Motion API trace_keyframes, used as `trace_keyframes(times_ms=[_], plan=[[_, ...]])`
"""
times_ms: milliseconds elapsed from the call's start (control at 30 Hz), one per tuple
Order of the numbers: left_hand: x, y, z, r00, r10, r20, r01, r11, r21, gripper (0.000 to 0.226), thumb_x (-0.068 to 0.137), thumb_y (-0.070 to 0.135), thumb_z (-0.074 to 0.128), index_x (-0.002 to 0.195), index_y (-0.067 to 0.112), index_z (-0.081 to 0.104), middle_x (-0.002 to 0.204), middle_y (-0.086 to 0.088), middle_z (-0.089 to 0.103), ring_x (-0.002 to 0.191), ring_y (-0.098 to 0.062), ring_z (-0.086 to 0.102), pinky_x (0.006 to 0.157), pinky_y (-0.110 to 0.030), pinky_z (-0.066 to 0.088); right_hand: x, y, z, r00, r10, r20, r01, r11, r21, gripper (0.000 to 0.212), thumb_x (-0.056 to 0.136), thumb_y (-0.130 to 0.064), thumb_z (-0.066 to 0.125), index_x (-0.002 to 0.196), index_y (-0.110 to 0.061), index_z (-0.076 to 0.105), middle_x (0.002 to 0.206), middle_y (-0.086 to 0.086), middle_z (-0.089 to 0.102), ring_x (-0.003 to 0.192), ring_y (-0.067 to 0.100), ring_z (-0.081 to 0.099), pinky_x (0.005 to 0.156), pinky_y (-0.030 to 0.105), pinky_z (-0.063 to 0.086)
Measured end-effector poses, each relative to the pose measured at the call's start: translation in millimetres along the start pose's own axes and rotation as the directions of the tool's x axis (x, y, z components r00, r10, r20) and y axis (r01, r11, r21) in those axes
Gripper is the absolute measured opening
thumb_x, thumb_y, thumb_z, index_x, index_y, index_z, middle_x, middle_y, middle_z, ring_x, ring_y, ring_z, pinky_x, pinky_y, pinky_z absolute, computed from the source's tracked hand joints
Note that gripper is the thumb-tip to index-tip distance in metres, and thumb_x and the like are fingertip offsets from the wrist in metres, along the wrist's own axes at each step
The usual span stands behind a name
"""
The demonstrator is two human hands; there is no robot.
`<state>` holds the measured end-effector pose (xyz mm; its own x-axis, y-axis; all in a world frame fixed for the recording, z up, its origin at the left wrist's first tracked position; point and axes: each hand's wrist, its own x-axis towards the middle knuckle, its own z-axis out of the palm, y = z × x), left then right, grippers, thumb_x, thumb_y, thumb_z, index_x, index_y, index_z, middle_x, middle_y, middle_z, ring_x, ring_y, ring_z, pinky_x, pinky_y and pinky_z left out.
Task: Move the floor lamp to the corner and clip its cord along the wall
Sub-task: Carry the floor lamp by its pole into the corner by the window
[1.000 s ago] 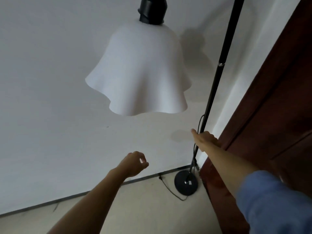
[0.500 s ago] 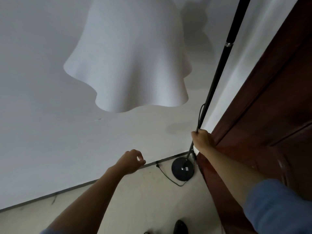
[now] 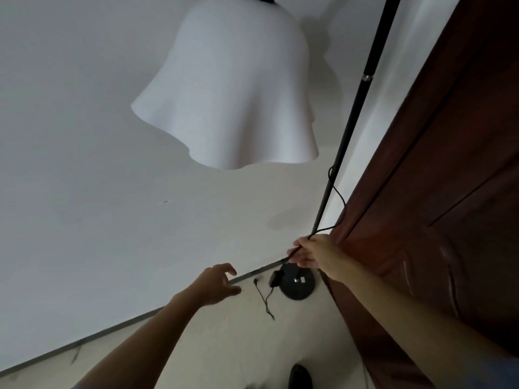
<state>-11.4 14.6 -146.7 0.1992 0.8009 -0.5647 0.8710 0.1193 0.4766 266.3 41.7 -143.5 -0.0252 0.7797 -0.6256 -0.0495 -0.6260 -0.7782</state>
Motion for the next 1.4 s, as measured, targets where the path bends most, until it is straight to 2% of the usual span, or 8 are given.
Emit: trace_keyframes(times_ms=[133, 367, 633, 800, 933, 1067, 1267, 1400], plan=[[-10.7, 10.0, 11.0, 0.990, 0.059, 0.127, -0.038, 0.987, -0.158, 0.102, 0.064, 0.047, 0.081, 0.146, 0.035, 0.022, 0.146, -0.005, 0.039, 0.132, -0.023, 0.042, 0.109, -0.037, 0.037, -39.1, -47.8, 12.0, 0.992, -0.093, 0.091, 0.068, 0.968, 0.242, 0.018, 0.100, -0.017, 0.049, 0.095, -0.005, 0.063, 0.094, 0.018, 0.077, 0.078, 0.029, 0.076, 0.056, 0.027, 0.058], [-19.0, 16.8, 20.4, 0.990, 0.134, 0.036, -0.129, 0.986, -0.101, 0.033, 0.093, 0.041, 0.049, 0.120, 0.021, 0.055, 0.134, -0.009, 0.050, 0.120, -0.022, 0.049, 0.104, -0.036, 0.041, -103.0, -119.1, 6.8, 0.971, -0.182, 0.154, 0.038, 0.756, 0.653, 0.013, 0.089, -0.014, 0.059, 0.085, -0.006, 0.069, 0.078, 0.005, 0.077, 0.065, 0.013, 0.074, 0.047, 0.019, 0.055], [-28.1, 91.5, 13.7, 0.958, 0.281, -0.059, -0.276, 0.847, -0.454, 0.053, 0.094, 0.029, 0.050, 0.144, 0.028, 0.033, 0.152, 0.000, 0.036, 0.139, -0.019, 0.033, 0.114, -0.041, 0.031, -132.1, -145.7, 16.0, 0.950, -0.260, 0.174, 0.041, 0.655, 0.754, 0.018, 0.081, -0.010, 0.063, 0.075, -0.001, 0.077, 0.079, 0.003, 0.076, 0.066, 0.011, 0.073, 0.048, 0.018, 0.055], [-29.1, 103.8, 37.2, 0.897, 0.286, 0.338, -0.096, 0.870, -0.483, 0.045, 0.097, 0.028, 0.035, 0.087, 0.004, 0.071, 0.083, -0.003, 0.072, 0.077, 0.000, 0.068, 0.083, -0.013, 0.041, -144.2, -164.0, 5.5, 0.943, -0.320, 0.087, 0.126, 0.586, 0.800, 0.020, 0.085, -0.009, 0.059, 0.078, 0.002, 0.075, 0.074, 0.005, 0.075, 0.060, 0.011, 0.072, 0.048, 0.018, 0.055], [-26.1, 42.0, 61.0, 0.913, 0.105, 0.393, 0.057, 0.924, -0.379, 0.053, 0.096, 0.034, 0.043, 0.051, 0.015, 0.063, 0.048, 0.003, 0.066, 0.054, -0.004, 0.061, 0.072, -0.019, 0.044, -150.7, -180.2, -28.7, 0.934, -0.356, -0.042, 0.209, 0.448, 0.869, 0.036, 0.095, -0.009, 0.052, 0.071, 0.004, 0.075, 0.070, 0.005, 0.074, 0.055, 0.011, 0.070, 0.048, 0.016, 0.054], [-32.1, -25.2, 70.4, 0.946, -0.131, 0.298, 0.216, 0.938, -0.271, 0.055, 0.092, 0.041, 0.052, 0.045, 0.014, 0.059, 0.042, 0.003, 0.061, 0.044, -0.007, 0.058, 0.050, -0.017, 0.041, -149.5, -183.6, -61.1, 0.905, -0.385, -0.182, 0.319, 0.329, 0.889, 0.016, 0.090, -0.004, 0.055, 0.084, 0.003, 0.069, 0.069, 0.005, 0.074, 0.049, 0.011, 0.066, 0.045, 0.018, 0.052], [-38.7, -45.2, 56.6, 0.970, -0.241, -0.024, 0.207, 0.874, -0.439, 0.041, 0.086, 0.042, 0.062, 0.063, 0.012, 0.047, 0.049, -0.001, 0.036, 0.037, -0.018, 0.043, 0.039, -0.023, 0.039, -95.5, -122.2, -80.8, 0.957, -0.118, -0.265, 0.276, 0.654, 0.704, 0.025, 0.102, -0.015, 0.034, 0.088, -0.009, 0.055, 0.035, -0.007, 0.044, 0.028, 0.004, 0.040, 0.040, 0.016, 0.038], [-39.2, -35.5, 30.3, 0.964, -0.214, -0.157, 0.096, 0.832, -0.547, 0.057, 0.080, 0.062, 0.059, 0.049, 0.021, 0.034, 0.048, 0.002, 0.030, 0.043, -0.015, 0.039, 0.042, -0.023, 0.032, -55.6, -44.7, -76.6, 0.920, 0.064, -0.387, 0.114, 0.900, 0.420, 0.034, 0.105, -0.028, 0.034, 0.087, -0.014, 0.059, 0.043, -0.005, 0.036, 0.026, 0.005, 0.035, 0.050, 0.025, 0.033]])
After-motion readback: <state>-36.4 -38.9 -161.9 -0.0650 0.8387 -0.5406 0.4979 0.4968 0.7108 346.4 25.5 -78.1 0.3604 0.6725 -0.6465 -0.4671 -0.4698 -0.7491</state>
